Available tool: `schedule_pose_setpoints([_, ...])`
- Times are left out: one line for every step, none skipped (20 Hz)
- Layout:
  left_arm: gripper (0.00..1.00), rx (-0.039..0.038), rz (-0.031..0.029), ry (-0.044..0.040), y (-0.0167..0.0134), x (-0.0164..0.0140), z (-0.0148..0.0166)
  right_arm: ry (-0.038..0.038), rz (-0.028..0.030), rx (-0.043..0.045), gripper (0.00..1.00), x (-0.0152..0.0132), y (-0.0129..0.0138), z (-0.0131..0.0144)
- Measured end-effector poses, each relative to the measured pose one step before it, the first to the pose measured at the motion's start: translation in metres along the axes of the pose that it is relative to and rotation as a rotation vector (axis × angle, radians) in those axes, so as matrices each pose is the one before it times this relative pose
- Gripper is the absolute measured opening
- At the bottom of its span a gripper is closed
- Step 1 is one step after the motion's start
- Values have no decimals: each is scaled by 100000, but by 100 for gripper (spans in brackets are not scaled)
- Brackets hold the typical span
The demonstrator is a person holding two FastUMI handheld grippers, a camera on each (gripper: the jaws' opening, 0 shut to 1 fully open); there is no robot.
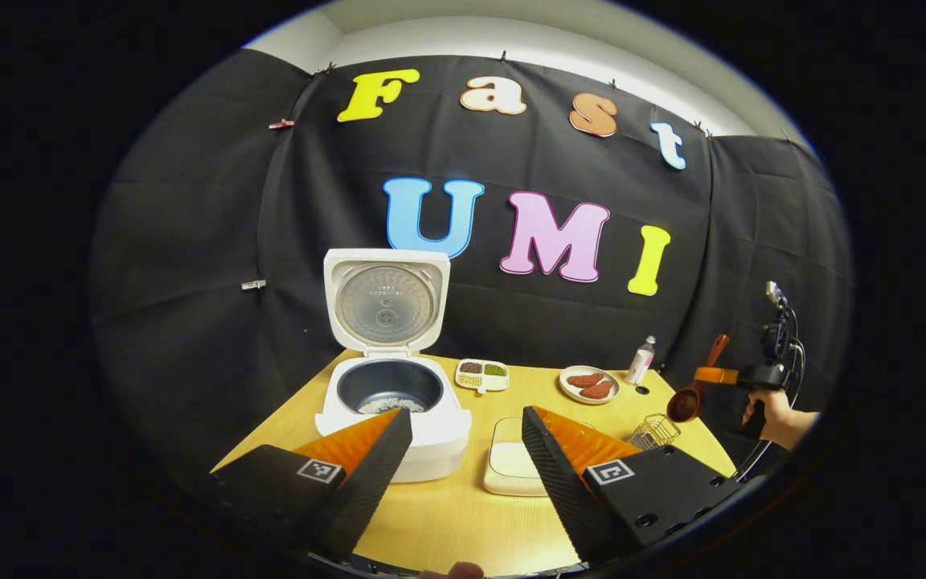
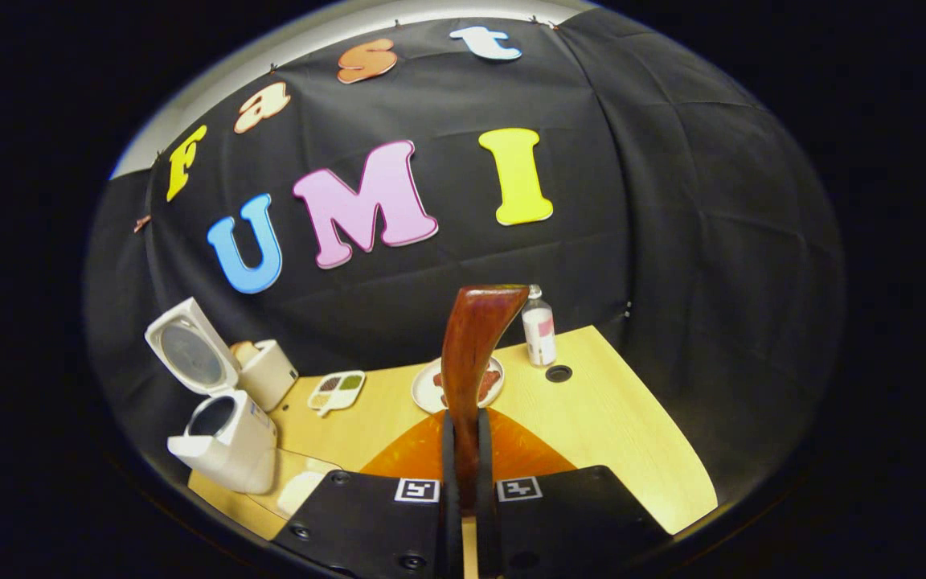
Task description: Close the left gripper, press the button to open the rice cooker; take a wooden spoon from the chopstick holder with the right hand, scoop a spoonful of rice and pour it into the rice cooker, then put the wooden spoon back into the chopstick holder.
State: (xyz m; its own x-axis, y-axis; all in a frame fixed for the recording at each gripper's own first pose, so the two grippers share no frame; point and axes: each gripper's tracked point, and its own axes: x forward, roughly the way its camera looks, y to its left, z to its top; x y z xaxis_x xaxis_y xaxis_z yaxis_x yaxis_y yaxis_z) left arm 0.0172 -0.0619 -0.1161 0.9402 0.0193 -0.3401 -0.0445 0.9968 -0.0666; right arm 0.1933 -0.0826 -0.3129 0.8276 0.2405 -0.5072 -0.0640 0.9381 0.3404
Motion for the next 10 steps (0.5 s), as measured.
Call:
schedule_pose_setpoints([95,534,1293,244,-508,75,248,1195,831,-587,11,799,-283,-878])
schedule_pose_setpoints([95,618,2014,532,-304,-16,96,1310,677,42,11,636,-247,-796])
schedule_pose_setpoints([95,793,1986,279,-152,42,61,1174,817,339,11,660,-182,-792])
schedule_pose_setpoints([95,656,1912,154,-154,-55,211,1015,430,224,11,747,-234,-755])
schedule_pose_setpoints([95,384,1872,101,43,-75,119,1219,-43,-35,12,605,-360,-673])
schedule_pose_setpoints([95,117,1647,62,70,-81,107,1226,-345,166,11,508,-377,-783])
schedule_pose_setpoints([95,-219,1449,154,137,-81,152,1376,-115,490,11,495,-293,-755])
schedule_pose_setpoints([95,-446,1176,182,156,-90,161,1182,435,1077,11,435,-179,-743])
schedule_pose_setpoints([95,-366,1110,54,113,-195,170,996,390,1729,13,274,-97,-609])
schedule_pose_setpoints([95,36,1191,-194,274,-190,273,835,-111,2158,13,94,-222,-444])
